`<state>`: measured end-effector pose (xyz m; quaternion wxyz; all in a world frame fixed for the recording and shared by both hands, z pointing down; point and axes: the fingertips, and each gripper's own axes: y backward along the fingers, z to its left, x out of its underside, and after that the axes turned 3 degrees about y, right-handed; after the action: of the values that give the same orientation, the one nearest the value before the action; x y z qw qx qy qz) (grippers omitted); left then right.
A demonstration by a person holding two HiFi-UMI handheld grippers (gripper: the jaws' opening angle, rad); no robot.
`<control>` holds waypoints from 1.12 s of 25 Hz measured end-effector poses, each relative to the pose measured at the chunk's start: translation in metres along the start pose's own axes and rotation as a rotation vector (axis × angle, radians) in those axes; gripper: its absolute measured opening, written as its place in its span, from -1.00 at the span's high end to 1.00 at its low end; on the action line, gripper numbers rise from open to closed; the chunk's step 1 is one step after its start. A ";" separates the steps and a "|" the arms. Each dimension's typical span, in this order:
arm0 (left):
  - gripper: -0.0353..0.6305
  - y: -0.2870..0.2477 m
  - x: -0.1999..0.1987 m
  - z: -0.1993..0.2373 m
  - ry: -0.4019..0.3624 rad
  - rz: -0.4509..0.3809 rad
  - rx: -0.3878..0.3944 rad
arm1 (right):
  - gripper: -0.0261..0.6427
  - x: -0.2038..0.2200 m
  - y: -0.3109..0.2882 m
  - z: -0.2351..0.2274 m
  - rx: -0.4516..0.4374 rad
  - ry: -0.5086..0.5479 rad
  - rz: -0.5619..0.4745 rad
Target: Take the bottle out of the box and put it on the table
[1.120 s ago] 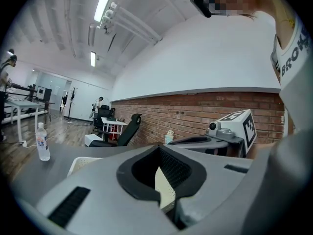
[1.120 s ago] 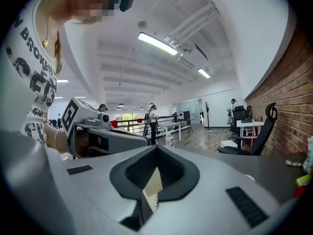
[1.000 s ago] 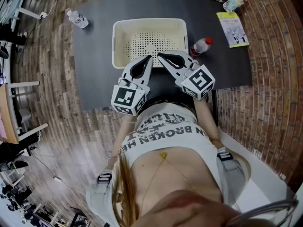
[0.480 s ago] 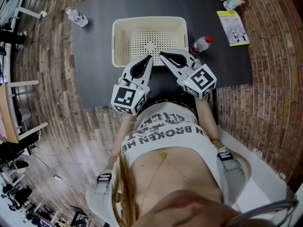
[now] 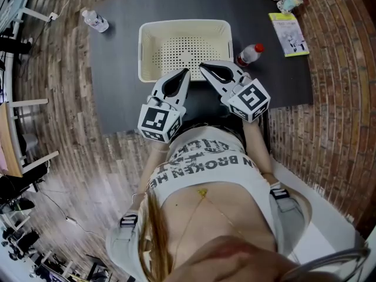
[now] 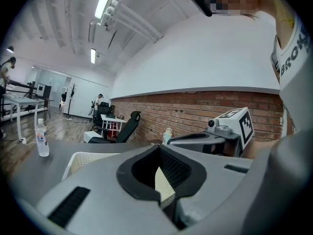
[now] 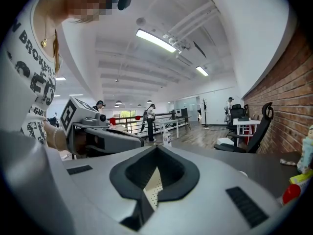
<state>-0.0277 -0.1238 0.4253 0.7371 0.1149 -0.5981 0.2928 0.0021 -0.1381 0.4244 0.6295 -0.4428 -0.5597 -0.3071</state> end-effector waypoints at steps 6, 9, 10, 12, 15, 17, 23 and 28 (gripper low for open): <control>0.88 -0.003 0.002 0.002 0.009 0.004 0.002 | 0.90 0.003 -0.002 -0.002 0.000 0.004 0.016; 0.88 -0.003 0.002 0.001 0.010 0.005 0.002 | 0.90 0.005 -0.001 -0.002 0.001 0.004 0.020; 0.88 -0.003 0.003 0.001 0.009 0.006 0.002 | 0.90 0.005 -0.001 -0.002 0.000 0.003 0.019; 0.88 -0.003 0.003 0.000 0.009 0.008 0.002 | 0.90 0.005 0.000 -0.001 0.000 0.004 0.022; 0.88 -0.004 0.005 0.001 0.013 0.011 0.002 | 0.90 0.006 0.000 -0.002 0.002 0.005 0.026; 0.88 -0.004 0.006 0.002 0.016 0.013 0.003 | 0.90 0.006 0.000 -0.003 0.004 0.004 0.026; 0.88 -0.004 0.007 0.000 0.019 0.013 0.003 | 0.90 0.008 0.001 -0.003 0.007 0.008 0.034; 0.88 -0.005 0.006 0.001 0.021 0.013 0.005 | 0.90 0.008 0.000 -0.004 0.008 0.008 0.038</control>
<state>-0.0249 -0.1268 0.4323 0.7412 0.1097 -0.5904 0.3001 0.0053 -0.1409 0.4320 0.6393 -0.4496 -0.5499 -0.2946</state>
